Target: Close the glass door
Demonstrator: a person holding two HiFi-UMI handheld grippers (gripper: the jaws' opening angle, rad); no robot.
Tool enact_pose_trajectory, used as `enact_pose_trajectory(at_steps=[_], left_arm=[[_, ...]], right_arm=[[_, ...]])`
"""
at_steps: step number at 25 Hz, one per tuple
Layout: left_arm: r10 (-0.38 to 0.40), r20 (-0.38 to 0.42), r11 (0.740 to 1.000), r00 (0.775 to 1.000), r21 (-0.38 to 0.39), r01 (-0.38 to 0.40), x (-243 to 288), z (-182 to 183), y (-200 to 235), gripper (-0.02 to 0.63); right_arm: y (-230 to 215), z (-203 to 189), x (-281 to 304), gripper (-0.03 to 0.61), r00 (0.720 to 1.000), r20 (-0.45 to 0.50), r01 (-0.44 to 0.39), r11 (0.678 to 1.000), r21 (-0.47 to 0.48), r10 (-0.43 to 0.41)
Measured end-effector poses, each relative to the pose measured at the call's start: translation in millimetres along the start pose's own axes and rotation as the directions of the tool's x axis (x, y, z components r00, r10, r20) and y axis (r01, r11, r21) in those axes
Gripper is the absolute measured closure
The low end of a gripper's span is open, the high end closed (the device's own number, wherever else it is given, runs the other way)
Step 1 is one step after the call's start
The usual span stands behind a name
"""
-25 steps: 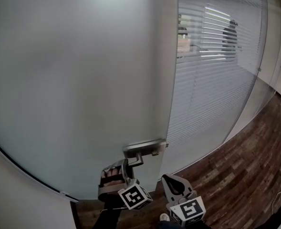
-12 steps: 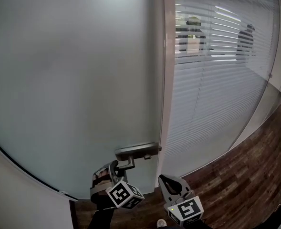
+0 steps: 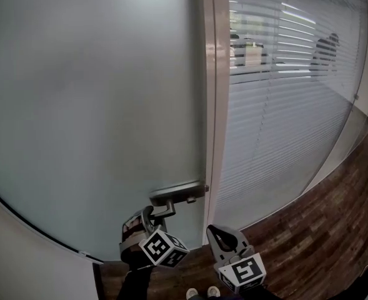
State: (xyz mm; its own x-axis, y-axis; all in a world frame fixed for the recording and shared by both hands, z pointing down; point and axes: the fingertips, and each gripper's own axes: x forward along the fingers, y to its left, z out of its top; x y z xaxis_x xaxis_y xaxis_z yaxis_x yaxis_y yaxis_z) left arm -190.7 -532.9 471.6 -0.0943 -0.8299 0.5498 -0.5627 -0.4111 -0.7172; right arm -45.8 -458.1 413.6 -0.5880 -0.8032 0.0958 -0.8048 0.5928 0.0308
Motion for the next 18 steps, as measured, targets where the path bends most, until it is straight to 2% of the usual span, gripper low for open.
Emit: enact_pose_trajectory(at_steps=[6, 18], left_arm=[[0.025, 0.039, 1.0, 0.999, -0.012, -0.024, 8, 4, 7, 0.465], [0.009, 0.045, 0.998, 0.999, -0.069, -0.006, 30, 7, 20, 0.452]], right_arm=[[2, 4, 10, 0.586, 1.0, 0.008, 0.013, 1.0, -0.001, -0.013], [2, 7, 26, 0.586, 0.999, 0.002, 0.053, 0.999, -0.01, -0.053]])
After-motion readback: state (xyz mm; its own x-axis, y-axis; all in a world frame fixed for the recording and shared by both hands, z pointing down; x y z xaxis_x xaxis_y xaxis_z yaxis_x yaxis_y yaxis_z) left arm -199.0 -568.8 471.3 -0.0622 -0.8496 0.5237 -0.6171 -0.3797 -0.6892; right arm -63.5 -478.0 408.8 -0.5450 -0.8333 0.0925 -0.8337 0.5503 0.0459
